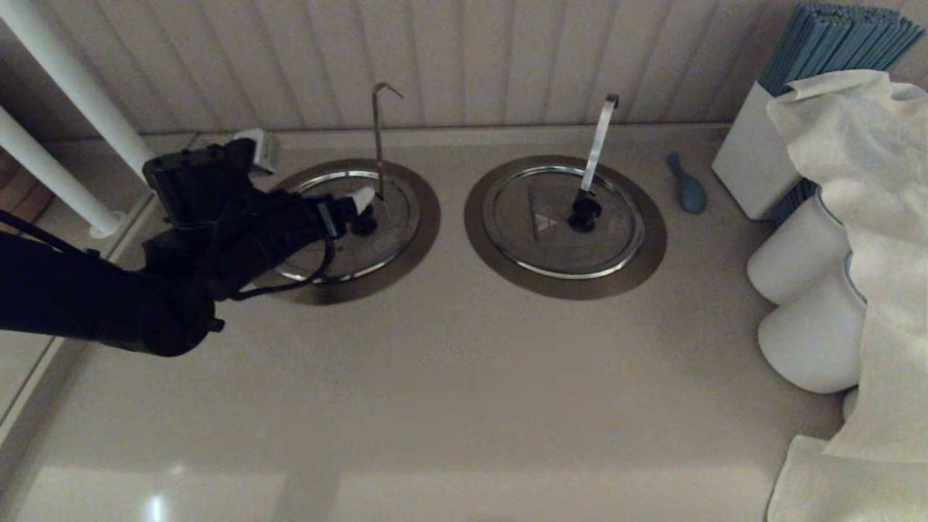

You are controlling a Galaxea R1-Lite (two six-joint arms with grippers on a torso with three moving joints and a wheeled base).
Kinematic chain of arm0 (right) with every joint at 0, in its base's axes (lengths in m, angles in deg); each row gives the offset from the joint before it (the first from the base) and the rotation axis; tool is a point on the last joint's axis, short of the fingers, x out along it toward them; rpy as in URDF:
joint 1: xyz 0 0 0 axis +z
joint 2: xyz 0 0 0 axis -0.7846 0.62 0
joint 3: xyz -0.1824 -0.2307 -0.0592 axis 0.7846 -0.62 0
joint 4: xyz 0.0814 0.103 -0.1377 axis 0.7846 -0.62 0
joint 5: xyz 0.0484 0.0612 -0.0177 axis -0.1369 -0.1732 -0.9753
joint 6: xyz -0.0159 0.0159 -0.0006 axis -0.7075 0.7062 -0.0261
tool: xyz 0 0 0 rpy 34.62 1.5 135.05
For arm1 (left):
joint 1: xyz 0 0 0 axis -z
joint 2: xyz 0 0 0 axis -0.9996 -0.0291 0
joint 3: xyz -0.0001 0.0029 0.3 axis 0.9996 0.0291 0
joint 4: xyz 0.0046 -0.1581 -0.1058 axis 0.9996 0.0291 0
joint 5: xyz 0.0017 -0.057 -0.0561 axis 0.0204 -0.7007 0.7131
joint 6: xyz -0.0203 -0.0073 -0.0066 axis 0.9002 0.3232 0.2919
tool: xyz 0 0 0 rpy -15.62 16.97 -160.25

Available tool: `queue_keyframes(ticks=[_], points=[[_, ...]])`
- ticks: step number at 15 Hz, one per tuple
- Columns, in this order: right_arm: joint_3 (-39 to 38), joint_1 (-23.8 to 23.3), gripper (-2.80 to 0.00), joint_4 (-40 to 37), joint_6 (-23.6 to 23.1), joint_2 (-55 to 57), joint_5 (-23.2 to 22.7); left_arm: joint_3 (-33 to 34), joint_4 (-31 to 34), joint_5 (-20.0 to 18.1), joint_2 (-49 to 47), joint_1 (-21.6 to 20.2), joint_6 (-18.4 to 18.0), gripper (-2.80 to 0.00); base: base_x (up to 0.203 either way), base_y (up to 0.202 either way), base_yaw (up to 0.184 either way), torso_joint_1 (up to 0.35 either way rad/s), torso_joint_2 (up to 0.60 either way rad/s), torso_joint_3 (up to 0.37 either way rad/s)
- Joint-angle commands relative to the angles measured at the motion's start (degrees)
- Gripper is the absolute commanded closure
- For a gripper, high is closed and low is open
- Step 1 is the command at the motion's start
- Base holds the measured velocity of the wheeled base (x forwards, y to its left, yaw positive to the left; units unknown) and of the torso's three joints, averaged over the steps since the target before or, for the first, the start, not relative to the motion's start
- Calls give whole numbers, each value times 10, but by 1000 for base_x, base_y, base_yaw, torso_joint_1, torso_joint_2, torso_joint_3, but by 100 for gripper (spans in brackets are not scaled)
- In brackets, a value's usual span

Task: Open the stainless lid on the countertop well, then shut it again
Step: Open the lid

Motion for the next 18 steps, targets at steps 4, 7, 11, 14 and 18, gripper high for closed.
queue_keyframes(ticks=[4,7,11,14,18], points=[[0,1,0,0,0,0,0,6,-4,1,-10,-1,-17,-280,0,0,0,0,0,0],[0,0,0,0,0,1,0,10,-5,20,-29,-2,-54,-280,0,0,0,0,0,0],[0,0,0,0,1,0,0,8,-5,27,-36,-1,-56,-280,0,0,0,0,0,0],[0,1,0,0,0,0,0,8,-5,28,-41,-1,-55,-280,0,0,0,0,0,0],[0,0,0,0,0,1,0,8,-18,28,-50,-1,-56,-280,0,0,0,0,0,0]])
